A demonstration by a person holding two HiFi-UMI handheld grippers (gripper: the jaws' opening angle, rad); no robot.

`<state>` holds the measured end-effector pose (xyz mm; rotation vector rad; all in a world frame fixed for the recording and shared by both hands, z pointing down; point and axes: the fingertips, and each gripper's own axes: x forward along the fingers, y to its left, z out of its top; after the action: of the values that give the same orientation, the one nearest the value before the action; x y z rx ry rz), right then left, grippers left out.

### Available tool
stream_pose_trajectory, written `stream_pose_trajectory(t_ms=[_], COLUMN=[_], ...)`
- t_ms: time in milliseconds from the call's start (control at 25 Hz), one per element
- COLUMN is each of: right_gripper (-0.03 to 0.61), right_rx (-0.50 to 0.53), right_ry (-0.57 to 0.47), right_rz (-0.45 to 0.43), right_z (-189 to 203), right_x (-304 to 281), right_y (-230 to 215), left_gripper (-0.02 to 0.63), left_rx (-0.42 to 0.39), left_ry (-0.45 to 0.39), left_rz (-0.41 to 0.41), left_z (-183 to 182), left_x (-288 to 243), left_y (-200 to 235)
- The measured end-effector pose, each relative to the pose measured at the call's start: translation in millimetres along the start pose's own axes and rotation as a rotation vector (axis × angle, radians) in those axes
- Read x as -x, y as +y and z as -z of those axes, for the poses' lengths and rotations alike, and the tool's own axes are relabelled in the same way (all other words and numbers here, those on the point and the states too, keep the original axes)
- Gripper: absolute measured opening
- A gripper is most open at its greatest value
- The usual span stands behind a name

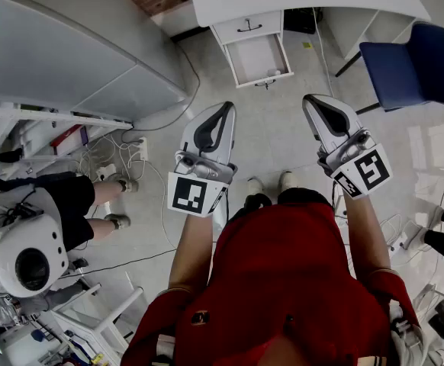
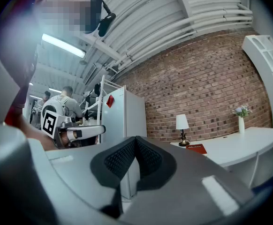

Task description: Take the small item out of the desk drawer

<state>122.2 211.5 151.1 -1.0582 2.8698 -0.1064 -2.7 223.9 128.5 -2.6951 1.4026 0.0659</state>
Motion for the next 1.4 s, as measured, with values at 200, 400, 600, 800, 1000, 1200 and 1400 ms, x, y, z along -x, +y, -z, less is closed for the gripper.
stream_pose_trajectory(t_ms=[200,400,600,800,1000,1200,1400], right_gripper=[0.011,0.012,0.012,0.011,0.012,0.012,0.012], right_rx=[-0.007,-0.010,-0.018,-0.032,-0.027,-0.016,0.005], right_ry=[-0.002,0.004,0.001,-0.005,0.003,0.026,0.061], right_rz=[-0.012,-0.016,-0.027,-0.043,-0.062,-0.071,-0.059], right_z=[1.3,2.1,-1.3,3.4,7.0,14.6,32.1], right_x=[1.5,6.2,12.7,17.2,18.0,-2.2,-41.1], right_y=[-11.2,-26.1,-46.5,-70.5,-82.6,-95.1,-108.6], left_gripper=[0.005,0.005,0.005,0.005,0.005,0.005,0.005], left_rx=[-0.021,-0.036,-0.050,-0.075,-0.079,-0.075,-0.060], left_ry=[0.013,0.029,0.043,0.073,0.087,0.083,0.072], left_rz=[0.006,-0.005,-0.030,-0.053,-0.076,-0.086,-0.071], left_z=[8.1,10.3,8.7,13.4,17.8,23.9,46.1], left_x=[-8.0,-18.1,-30.4,-41.4,-47.5,-60.9,-80.0], left_y=[-2.7,-6.9,-12.4,-20.0,-25.5,-8.1,27.4])
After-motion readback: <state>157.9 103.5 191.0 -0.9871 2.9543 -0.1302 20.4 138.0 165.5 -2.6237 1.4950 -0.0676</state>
